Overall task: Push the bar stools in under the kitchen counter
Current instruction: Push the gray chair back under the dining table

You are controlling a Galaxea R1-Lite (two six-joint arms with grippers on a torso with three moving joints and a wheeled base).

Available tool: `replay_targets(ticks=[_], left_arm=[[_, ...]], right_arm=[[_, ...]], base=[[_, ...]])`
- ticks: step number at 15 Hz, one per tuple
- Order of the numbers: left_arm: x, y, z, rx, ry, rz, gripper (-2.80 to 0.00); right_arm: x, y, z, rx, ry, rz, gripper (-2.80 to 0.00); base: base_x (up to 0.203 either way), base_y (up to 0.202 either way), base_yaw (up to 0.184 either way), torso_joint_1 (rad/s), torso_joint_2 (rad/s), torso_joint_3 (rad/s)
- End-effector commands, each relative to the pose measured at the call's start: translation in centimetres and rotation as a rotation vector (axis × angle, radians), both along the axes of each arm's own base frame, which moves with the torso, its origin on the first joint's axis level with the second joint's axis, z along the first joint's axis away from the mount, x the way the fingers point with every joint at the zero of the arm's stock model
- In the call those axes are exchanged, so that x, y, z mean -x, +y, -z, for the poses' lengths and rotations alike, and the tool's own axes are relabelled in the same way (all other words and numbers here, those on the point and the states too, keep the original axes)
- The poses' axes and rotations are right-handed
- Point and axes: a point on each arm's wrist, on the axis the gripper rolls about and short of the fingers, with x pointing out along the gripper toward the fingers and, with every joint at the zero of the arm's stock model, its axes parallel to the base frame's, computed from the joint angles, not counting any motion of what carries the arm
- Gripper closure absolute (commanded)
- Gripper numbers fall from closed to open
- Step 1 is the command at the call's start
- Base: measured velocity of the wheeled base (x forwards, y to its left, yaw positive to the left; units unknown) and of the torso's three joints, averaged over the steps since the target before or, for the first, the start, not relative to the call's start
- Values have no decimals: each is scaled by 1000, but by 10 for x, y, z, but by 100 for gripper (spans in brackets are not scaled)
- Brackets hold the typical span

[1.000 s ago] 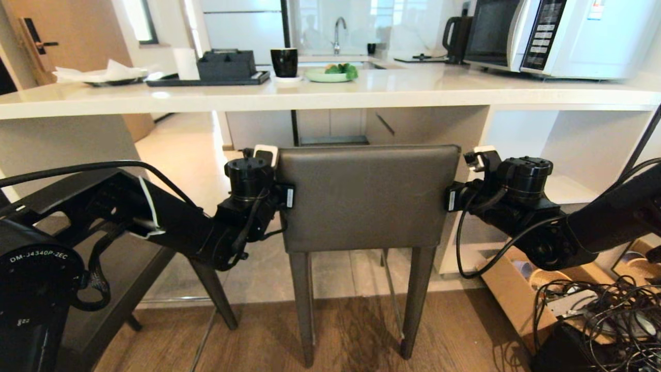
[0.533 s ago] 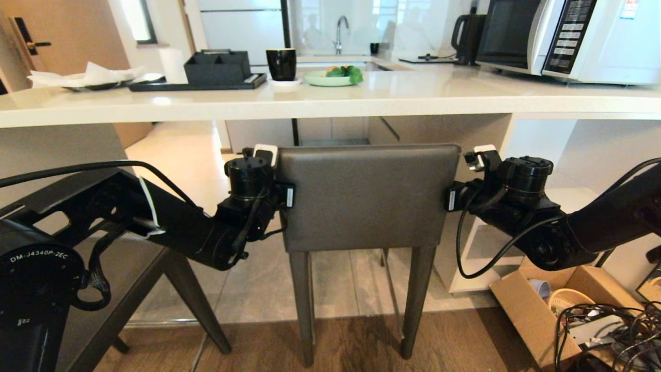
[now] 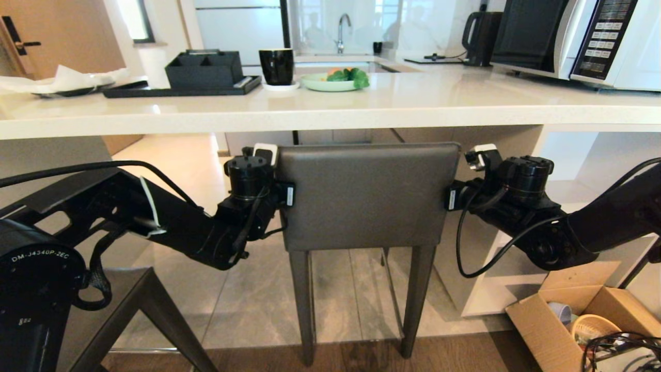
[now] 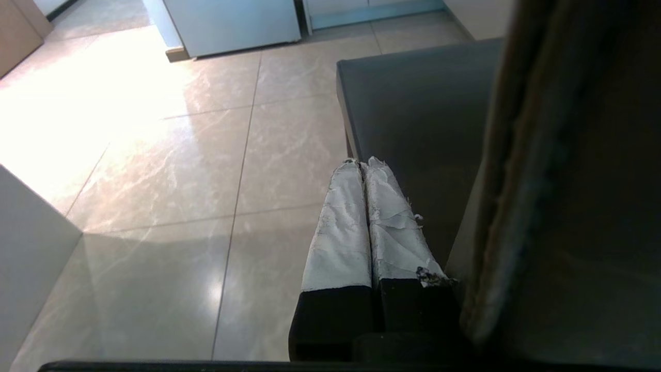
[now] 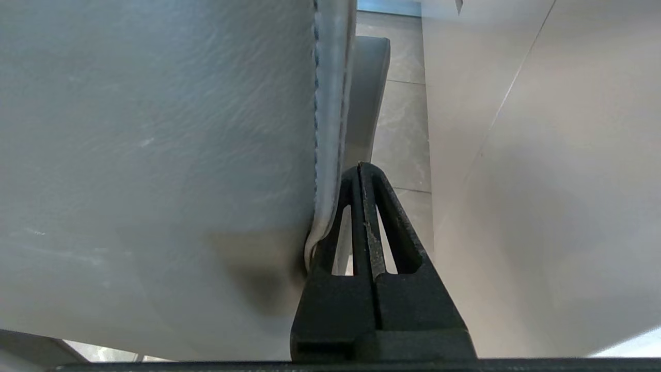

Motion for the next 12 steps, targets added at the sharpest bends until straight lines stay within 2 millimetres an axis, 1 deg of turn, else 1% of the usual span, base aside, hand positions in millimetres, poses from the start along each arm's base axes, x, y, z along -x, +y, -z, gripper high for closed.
replay_targets(ticks=[1,2,4,6,7,8,9,10,11,12], left_arm=[[2,-1,0,0,2,4,0],[3,-1,-3,6,-5,2,0],[7,1,-17,23,-35,2,0],[9,7,-20,30,-35,-10,0],[10,17,-20,32,-25,-31,0],[11,29,-23,35,-28,-55,0],[16,41,-32,49,-52,-75,0],[16,59,-37,67,-94,-112,0],[16,73,-39,80,-131,-142,0],[19,84,-36,76,-125,-163,0]], right_arm=[[2,-1,0,1,3,0,0],[3,-1,0,0,3,0,0],[3,-3,-3,-3,-4,5,0],[3,-6,-5,-4,-9,12,0],[3,-10,-7,-5,-12,23,0],[4,-16,-10,-8,-19,36,0],[3,-24,-11,-9,-20,57,0],[2,-34,-12,-9,-23,80,0],[2,-43,-14,-11,-30,102,0],[3,-53,-20,-18,-41,125,0]], base=[[0,0,0,0,0,0],[0,0,0,0,0,0],[0,0,0,0,0,0],[0,0,0,0,0,0],[0,0,0,0,0,0],[0,0,0,0,0,0],[0,0,0,0,0,0],[0,0,0,0,0,0],[0,0,0,0,0,0],[0,0,0,0,0,0]])
